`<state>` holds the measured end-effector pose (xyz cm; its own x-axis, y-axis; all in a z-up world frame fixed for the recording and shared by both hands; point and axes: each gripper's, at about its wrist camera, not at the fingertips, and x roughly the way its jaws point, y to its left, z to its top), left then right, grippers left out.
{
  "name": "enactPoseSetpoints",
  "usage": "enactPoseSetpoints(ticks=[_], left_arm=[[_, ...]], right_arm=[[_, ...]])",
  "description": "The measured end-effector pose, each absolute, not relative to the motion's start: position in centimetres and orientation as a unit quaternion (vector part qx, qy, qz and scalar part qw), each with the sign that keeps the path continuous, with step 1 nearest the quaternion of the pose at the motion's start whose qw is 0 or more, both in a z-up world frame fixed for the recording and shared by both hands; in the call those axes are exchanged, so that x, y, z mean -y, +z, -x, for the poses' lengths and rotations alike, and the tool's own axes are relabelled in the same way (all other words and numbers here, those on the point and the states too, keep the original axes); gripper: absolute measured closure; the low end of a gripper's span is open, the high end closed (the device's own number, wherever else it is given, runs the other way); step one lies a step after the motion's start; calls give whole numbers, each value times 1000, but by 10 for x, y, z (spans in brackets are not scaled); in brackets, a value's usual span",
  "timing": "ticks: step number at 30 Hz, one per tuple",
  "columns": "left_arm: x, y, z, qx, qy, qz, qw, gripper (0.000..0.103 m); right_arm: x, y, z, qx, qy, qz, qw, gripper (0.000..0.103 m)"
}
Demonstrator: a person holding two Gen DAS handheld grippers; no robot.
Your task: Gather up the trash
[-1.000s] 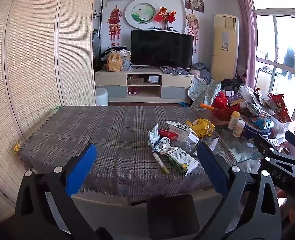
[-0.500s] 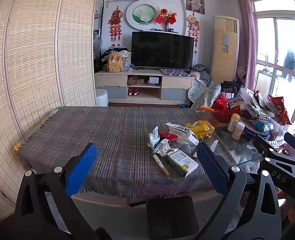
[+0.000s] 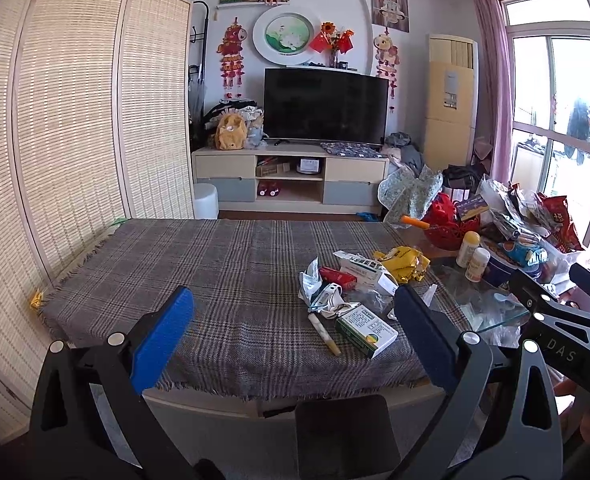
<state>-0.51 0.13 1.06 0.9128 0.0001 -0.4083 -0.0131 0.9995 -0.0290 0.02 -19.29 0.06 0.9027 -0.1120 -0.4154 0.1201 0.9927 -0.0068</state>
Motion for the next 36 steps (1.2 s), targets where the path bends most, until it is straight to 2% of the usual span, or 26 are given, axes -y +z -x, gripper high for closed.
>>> enactPoseSetpoints(ticks=[36], left_arm=[[-6, 13, 2, -212, 8, 12, 977, 8]], right_arm=[[192, 0, -6, -218, -59, -14, 974, 3]])
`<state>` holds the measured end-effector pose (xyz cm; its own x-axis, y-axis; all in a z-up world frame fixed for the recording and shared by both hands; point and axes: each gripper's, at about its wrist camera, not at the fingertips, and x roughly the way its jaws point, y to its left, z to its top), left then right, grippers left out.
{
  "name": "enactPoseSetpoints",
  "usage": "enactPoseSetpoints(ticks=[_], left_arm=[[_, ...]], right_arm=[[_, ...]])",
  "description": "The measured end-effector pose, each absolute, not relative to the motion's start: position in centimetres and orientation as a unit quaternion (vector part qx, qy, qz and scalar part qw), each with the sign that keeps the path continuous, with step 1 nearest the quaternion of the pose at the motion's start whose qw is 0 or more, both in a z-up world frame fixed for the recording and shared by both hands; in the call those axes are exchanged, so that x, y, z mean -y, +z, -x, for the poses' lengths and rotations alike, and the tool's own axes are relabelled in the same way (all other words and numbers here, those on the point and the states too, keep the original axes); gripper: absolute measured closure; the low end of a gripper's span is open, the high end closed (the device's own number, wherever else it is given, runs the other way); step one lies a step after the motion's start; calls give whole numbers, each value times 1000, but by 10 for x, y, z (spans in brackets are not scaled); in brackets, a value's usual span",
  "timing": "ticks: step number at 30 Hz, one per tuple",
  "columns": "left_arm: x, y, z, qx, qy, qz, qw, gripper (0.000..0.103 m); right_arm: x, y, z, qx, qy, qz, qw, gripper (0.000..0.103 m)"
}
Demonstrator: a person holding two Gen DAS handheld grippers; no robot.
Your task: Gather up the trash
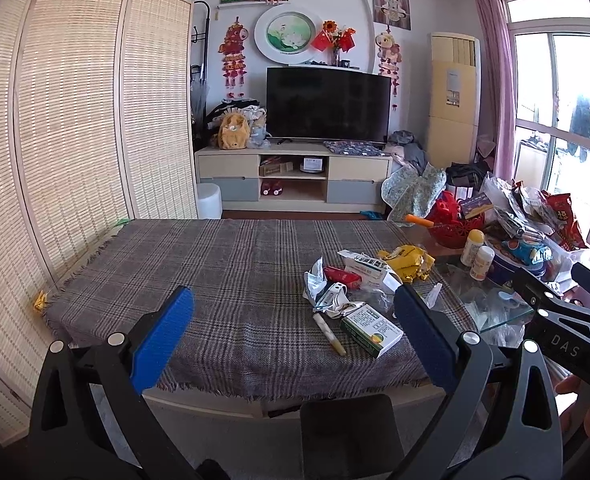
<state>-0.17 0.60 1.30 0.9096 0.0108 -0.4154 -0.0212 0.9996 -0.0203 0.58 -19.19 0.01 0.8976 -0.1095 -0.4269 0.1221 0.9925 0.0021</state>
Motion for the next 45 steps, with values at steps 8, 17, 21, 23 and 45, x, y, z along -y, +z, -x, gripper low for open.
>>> enactPoseSetpoints(ticks=[8, 17, 21, 23, 45], left_arm=[[-6, 9, -4, -221, 9, 8, 975, 8], [-1, -2, -19, -233, 9, 0, 973, 8], [-1, -9, -31, -242, 16, -2, 970, 8], [-4, -11, -38, -247, 20, 0, 969, 8], [8, -75, -159, -391, -3, 4, 921, 8]], right_arm=[[196, -5, -9, -217, -62, -20, 974, 3], [201, -17, -18, -217, -59, -19, 974, 3], [210, -20, -29, -226, -59, -28, 972, 3], [213, -19, -36, -228, -61, -28, 971, 3], [237, -85, -162, -390, -10, -34, 920, 3]])
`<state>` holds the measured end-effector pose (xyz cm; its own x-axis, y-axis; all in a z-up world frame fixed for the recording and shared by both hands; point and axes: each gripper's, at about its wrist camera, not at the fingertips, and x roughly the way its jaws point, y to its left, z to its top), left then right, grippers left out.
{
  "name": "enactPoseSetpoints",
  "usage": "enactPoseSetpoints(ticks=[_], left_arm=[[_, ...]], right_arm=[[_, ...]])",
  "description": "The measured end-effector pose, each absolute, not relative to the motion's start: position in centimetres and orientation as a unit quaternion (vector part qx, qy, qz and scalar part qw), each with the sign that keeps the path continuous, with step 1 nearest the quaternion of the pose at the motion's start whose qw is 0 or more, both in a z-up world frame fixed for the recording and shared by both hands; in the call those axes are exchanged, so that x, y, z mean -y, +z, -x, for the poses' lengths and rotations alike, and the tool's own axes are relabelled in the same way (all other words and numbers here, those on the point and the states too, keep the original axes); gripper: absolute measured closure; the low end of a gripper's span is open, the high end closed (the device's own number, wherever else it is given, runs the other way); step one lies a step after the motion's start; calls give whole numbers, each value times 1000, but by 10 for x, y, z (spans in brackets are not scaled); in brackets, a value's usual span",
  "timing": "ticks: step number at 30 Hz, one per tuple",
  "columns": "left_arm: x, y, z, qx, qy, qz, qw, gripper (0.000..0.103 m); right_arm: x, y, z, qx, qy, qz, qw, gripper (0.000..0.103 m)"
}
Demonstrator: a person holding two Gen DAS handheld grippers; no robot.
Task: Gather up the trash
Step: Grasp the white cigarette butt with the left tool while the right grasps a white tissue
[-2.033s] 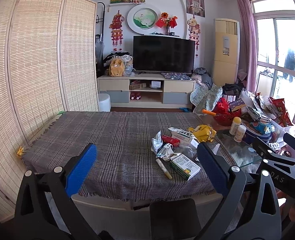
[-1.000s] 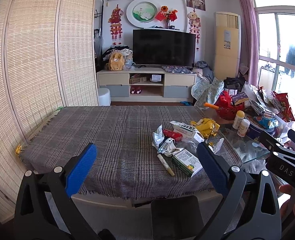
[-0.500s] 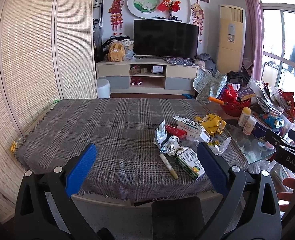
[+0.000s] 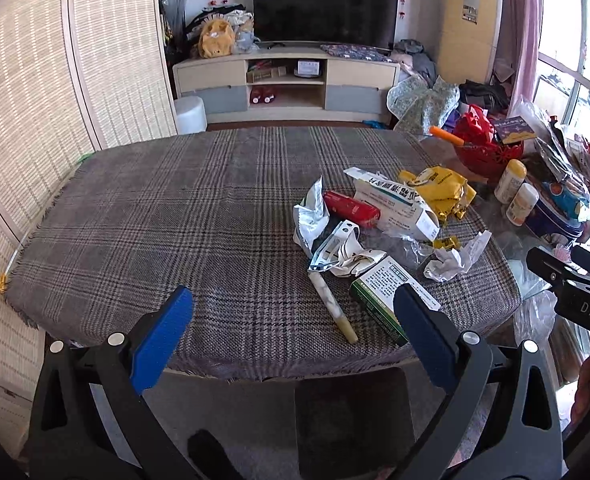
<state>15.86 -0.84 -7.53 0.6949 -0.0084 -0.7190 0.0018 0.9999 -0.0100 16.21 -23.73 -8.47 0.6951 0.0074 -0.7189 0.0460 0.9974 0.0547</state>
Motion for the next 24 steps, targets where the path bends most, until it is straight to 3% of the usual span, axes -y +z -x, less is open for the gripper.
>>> enactPoseSetpoints(ticks=[13, 14, 16, 19, 21, 24], left_arm=[[22, -132, -214, -470, -5, -6, 883, 14], [23, -136, -216, -473, -5, -8, 881, 16], [24, -145, -219, -483, -9, -7, 876, 23], [26, -155, -223, -497, -21, -4, 867, 37], [28, -159, -226, -504, -27, -2, 863, 47], [29, -163, -231, -511, -34, 3, 859, 55]], right_arm=[[262, -146, -218, -472, 16, -96, 876, 4], [262, -148, -220, -475, 26, -107, 873, 7], [260, -155, -226, -485, 45, -122, 865, 33], [251, -163, -235, -499, 59, -122, 856, 50], [246, -167, -241, -504, 68, -118, 853, 61], [240, -165, -248, -499, 67, -112, 857, 63]])
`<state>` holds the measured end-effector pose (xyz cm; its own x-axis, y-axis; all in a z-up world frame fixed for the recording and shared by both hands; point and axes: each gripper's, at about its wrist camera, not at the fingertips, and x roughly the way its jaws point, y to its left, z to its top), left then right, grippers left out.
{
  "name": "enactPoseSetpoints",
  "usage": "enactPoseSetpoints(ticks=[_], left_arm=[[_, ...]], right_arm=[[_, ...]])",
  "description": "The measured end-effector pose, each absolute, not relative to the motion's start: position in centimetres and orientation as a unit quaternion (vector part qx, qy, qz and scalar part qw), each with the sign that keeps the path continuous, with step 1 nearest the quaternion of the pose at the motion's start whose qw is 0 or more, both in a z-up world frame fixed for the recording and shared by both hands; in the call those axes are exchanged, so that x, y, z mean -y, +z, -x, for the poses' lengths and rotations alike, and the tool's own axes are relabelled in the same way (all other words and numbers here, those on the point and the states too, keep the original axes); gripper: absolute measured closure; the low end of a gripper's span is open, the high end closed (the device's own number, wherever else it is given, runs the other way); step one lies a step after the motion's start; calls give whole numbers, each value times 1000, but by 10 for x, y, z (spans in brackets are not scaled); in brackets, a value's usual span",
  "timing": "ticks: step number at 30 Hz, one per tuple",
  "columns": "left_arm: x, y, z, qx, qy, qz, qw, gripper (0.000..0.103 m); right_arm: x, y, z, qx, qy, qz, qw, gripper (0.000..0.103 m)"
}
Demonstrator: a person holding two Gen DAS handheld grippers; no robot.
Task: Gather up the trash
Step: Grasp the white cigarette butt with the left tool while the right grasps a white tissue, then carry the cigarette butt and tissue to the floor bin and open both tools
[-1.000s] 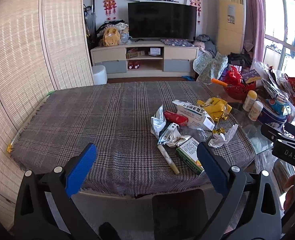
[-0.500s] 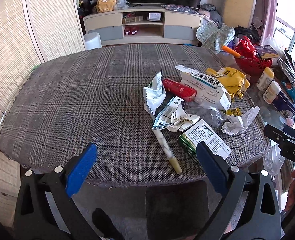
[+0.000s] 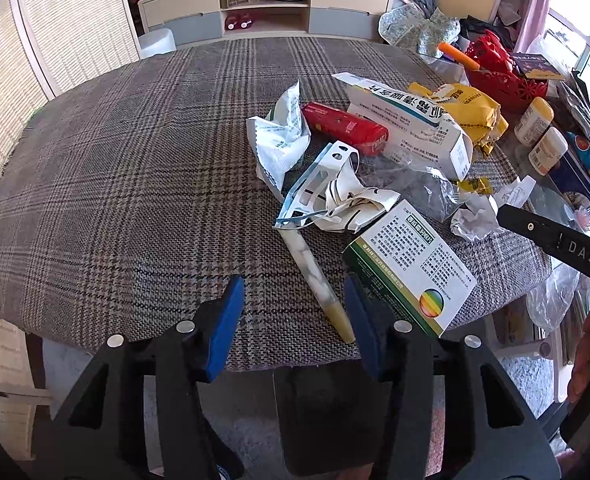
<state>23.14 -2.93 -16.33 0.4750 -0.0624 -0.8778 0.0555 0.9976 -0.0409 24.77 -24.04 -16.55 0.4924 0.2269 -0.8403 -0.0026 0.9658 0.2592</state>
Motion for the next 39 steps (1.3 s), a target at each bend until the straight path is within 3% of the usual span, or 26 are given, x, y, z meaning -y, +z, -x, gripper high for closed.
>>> enactPoseSetpoints(ticks=[6, 12, 15, 24, 30, 39], left_arm=[[31, -174, -244, -524, -40, 14, 851, 64], [33, -189, -252, -534, -41, 15, 844, 67], [34, -197, -253, -544, -48, 17, 837, 75], [41, -211, -254, -549, -50, 13, 834, 85], [41, -203, -246, -545, -48, 16, 837, 91], [34, -153, -205, -509, -73, 23, 857, 92]], right_arm=[[234, -172, -261, -507, 60, -93, 855, 69], [236, -186, -270, -516, 55, -86, 851, 70], [237, -192, -273, -519, 53, -80, 849, 78], [234, -190, -271, -509, 58, -66, 856, 93], [234, -165, -261, -488, 66, -67, 868, 93], [224, -123, -221, -460, 81, -61, 882, 93]])
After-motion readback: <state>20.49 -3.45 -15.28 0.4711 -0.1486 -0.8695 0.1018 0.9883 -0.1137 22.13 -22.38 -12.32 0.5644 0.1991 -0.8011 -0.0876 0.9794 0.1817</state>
